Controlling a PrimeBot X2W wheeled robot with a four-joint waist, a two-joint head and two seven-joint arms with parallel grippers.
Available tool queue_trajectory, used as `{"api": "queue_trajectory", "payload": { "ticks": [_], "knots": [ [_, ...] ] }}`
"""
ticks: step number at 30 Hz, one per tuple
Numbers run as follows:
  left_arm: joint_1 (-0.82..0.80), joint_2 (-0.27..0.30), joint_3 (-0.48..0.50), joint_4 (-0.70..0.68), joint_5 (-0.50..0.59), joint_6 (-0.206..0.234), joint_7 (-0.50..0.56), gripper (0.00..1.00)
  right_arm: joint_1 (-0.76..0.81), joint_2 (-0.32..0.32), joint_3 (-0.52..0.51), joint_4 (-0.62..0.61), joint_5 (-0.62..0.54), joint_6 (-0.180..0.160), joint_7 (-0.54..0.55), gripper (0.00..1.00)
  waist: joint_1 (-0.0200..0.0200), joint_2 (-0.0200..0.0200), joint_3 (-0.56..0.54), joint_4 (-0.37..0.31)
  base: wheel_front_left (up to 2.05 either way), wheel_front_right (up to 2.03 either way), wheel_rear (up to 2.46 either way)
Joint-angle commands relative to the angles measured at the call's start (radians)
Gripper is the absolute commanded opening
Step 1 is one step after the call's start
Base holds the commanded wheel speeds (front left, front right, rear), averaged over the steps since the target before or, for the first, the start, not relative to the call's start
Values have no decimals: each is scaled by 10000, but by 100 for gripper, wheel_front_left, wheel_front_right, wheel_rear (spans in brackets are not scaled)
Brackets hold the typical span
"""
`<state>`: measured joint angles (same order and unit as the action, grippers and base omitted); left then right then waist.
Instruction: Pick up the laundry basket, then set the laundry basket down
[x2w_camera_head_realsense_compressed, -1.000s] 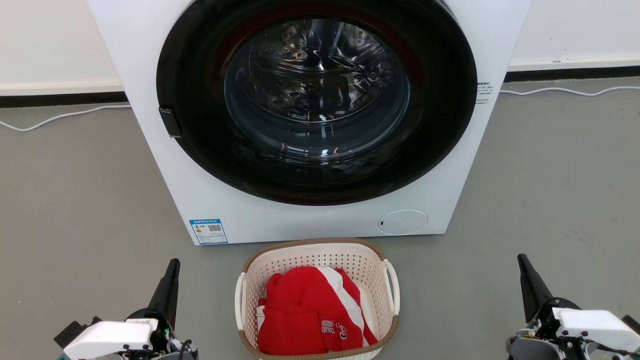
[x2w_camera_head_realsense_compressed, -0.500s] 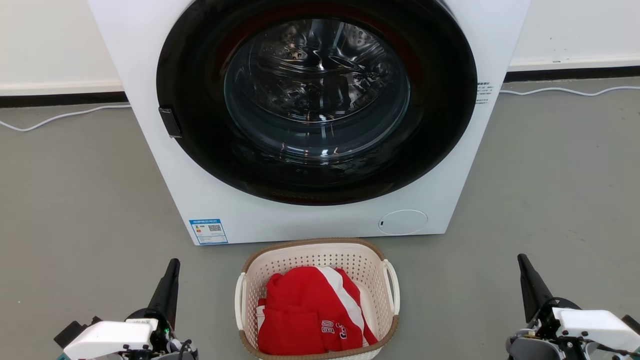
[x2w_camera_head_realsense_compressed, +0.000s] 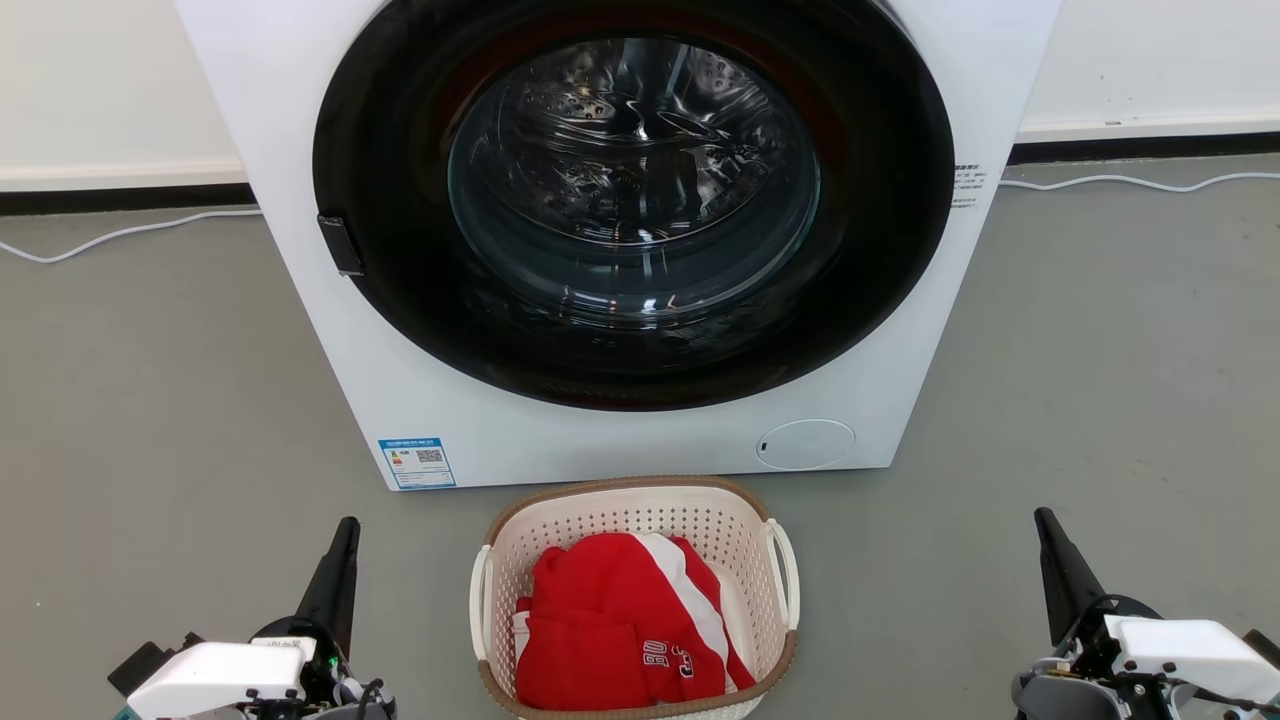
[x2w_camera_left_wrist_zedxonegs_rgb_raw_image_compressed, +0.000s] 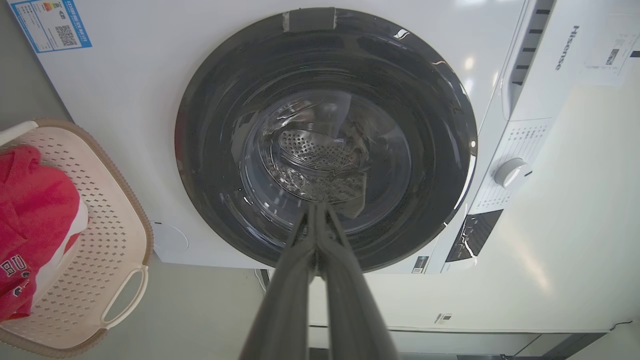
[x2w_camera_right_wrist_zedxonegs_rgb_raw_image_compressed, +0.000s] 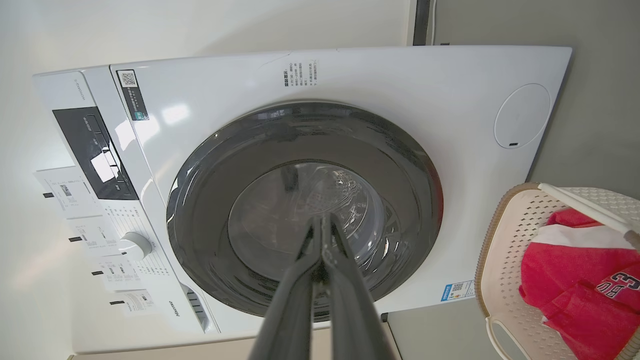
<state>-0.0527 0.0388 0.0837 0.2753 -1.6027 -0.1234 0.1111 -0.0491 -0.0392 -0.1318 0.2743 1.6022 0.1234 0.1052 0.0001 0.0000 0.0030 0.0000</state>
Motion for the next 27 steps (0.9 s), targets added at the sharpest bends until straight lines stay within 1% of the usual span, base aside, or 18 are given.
{"api": "queue_trajectory", "payload": {
  "ticks": [1, 27],
  "knots": [
    [-554, 114, 303, -299, -57, -73, 22, 0, -588, -110, 179, -295, 64, 73, 81, 0, 0, 0, 0, 0, 0, 0, 0],
    [-554, 114, 302, -300, -58, -73, 22, 0, -588, -110, 180, -295, 64, 73, 81, 0, 0, 0, 0, 0, 0, 0, 0]
  ]
}}
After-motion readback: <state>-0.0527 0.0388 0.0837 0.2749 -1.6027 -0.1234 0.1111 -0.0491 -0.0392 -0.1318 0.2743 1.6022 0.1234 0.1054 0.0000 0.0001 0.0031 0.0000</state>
